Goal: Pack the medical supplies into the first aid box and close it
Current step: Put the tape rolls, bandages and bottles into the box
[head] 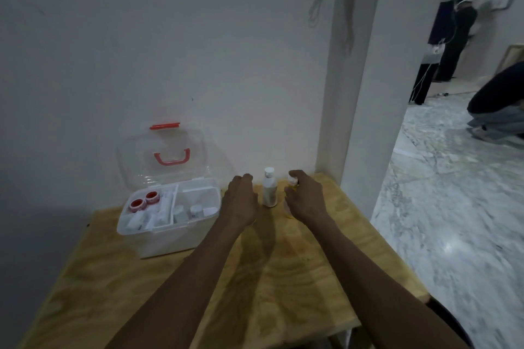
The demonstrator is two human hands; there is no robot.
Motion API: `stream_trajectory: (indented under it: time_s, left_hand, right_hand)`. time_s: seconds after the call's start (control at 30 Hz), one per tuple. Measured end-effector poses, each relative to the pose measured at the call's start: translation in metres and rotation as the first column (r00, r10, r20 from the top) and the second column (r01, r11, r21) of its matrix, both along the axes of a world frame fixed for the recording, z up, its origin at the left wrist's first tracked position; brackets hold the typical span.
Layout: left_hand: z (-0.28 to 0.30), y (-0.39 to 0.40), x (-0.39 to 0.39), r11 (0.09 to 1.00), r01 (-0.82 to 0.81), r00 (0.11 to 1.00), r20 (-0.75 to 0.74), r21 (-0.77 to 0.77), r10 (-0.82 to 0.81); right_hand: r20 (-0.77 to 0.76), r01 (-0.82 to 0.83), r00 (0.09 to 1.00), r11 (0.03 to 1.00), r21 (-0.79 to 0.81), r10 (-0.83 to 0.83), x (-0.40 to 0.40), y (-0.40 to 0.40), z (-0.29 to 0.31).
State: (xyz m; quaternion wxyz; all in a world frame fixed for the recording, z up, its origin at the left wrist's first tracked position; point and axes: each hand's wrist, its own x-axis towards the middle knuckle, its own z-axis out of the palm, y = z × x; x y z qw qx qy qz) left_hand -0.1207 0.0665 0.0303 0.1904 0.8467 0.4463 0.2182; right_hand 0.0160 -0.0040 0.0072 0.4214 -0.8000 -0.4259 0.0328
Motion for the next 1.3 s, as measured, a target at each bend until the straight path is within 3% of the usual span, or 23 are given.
stream_trajectory:
  time_s: [0.27,0.47,0.63,0.73,0.93,1.3]
  left_hand:
    - [0.004,-0.013,-0.008,0.997,-0.012,0.995,0.098,0.076,0.004]
    - [0.064,-0.009,-0.052,0.981,-0.032,0.966,0.259,0.191,-0.019]
    - [0.099,0.033,-0.107,0.955,-0.204,0.939,0.318,0.216,0.128]
    - [0.096,0.053,-0.125,0.957,-0.229,0.945,0.276,0.179,0.175]
    - [0.065,0.073,-0.129,0.974,-0.131,0.988,0.111,0.186,0.111]
    - [0.025,0.083,-0.120,0.997,-0.067,0.995,-0.073,0.047,0.070]
  right_hand:
    - [0.010,-0.020,1.000,0.996,0.083,0.019,-0.004,-0.014,0.009]
    - [0.127,-0.119,0.988,0.954,0.274,0.087,-0.034,-0.020,0.074]
    - [0.116,-0.236,0.971,0.898,0.372,0.208,-0.074,0.010,0.106]
    - [0.094,-0.304,0.952,0.892,0.335,0.290,-0.099,0.035,0.103]
    - [0.090,-0.409,0.912,0.901,0.143,0.399,-0.123,0.070,0.079]
    - [0.107,-0.431,0.885,0.884,-0.182,0.453,-0.120,0.087,0.045]
